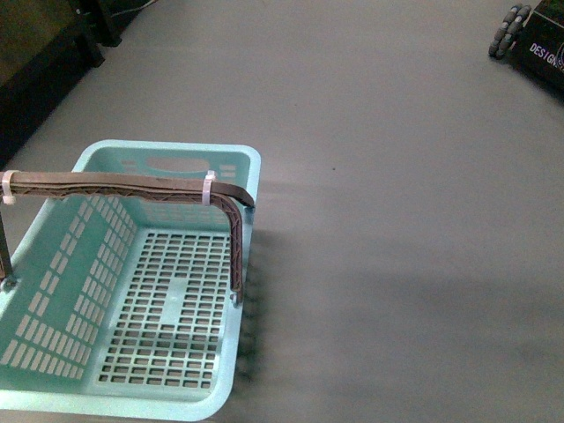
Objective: Pick mango and avocado into basket
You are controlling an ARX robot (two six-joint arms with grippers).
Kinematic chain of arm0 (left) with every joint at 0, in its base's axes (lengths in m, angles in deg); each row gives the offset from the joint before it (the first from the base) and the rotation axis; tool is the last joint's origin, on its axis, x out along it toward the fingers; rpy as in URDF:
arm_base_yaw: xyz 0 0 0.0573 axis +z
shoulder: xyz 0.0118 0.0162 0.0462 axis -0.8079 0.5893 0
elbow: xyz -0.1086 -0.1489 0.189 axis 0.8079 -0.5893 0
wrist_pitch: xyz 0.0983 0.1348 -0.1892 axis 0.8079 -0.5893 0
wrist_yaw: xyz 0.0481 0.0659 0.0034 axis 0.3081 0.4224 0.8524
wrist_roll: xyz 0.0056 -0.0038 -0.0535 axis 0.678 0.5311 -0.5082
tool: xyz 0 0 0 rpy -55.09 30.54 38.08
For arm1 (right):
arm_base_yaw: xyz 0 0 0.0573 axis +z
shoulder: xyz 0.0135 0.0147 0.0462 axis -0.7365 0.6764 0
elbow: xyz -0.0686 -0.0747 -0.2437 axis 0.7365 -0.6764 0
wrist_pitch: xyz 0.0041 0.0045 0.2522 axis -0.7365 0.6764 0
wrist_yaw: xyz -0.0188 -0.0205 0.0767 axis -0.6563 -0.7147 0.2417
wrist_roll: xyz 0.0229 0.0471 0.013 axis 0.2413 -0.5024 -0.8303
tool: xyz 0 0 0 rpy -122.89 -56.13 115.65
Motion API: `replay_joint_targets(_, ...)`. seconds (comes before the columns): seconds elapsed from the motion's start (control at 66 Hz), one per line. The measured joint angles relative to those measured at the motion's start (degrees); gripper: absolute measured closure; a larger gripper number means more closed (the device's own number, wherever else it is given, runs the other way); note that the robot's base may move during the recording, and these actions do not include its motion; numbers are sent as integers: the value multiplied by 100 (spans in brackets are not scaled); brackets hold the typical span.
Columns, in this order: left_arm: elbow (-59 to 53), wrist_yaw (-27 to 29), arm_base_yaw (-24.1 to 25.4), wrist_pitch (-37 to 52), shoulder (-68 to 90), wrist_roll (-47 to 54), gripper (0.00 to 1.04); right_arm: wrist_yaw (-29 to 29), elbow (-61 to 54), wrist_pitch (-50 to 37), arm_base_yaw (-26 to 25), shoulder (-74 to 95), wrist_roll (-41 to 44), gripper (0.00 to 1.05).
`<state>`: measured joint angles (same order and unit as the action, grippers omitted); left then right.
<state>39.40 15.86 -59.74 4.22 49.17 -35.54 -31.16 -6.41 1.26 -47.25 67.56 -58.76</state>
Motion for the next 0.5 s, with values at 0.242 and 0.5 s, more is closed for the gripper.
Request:
replay_joint_targets(0.242, 1322, 74, -269, 87, 1847, 2, 8, 0, 0, 2, 0, 0, 0, 9)
replay_joint_targets(0.5, 2234, 120, -415, 17, 2883, 9, 8, 0, 0, 0, 0, 0, 0, 9)
